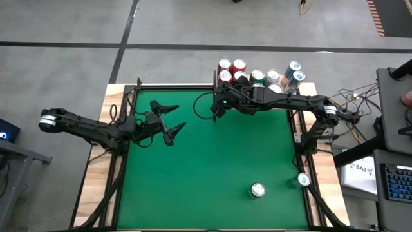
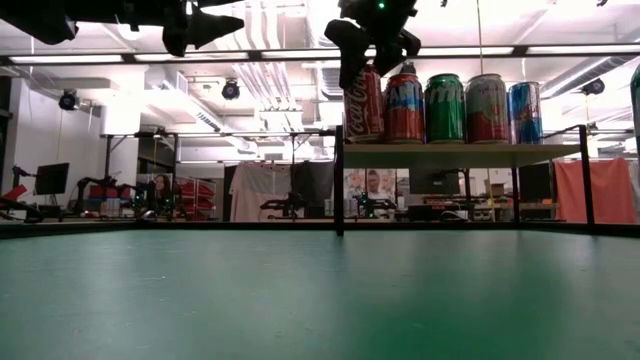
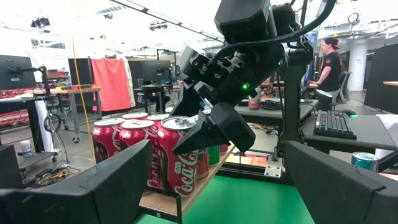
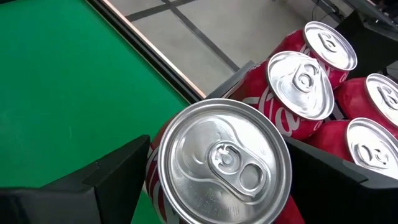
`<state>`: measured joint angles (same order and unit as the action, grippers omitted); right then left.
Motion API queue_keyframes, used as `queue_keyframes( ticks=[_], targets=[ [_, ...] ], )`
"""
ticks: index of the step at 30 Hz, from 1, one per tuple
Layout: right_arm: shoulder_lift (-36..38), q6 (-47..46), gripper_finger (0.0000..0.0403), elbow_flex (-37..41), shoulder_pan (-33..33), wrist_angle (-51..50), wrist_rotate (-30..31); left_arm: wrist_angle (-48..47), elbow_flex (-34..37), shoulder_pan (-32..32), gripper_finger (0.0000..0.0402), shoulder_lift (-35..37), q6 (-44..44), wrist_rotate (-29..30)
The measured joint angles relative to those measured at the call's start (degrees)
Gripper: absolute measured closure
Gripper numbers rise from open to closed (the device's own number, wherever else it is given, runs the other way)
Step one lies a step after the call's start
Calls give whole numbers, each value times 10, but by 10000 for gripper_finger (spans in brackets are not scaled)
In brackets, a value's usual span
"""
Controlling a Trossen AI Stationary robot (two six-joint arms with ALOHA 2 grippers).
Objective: Place canned beverage on shelf
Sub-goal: Put the red-white soda can on the shelf aligned with the other red-white soda cans
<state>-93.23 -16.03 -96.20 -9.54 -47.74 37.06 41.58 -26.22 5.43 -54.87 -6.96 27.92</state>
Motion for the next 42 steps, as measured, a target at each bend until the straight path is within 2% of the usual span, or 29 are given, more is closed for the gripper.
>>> queue_keyframes(
  ticks=[27,37,39,42],
  targets=[
    [1,-2,74,-1,0,2,5,4,0,0,51,0,0,0],
    [2,34,74,-67,7,0,4,4,0,0,51,0,0,0],
    [3,42,75,-86,12,-2,-18,4,0,0,51,0,0,0],
    [4,33,83,-114,14,-15,-108,4,0,0,51,0,0,0]
  ],
)
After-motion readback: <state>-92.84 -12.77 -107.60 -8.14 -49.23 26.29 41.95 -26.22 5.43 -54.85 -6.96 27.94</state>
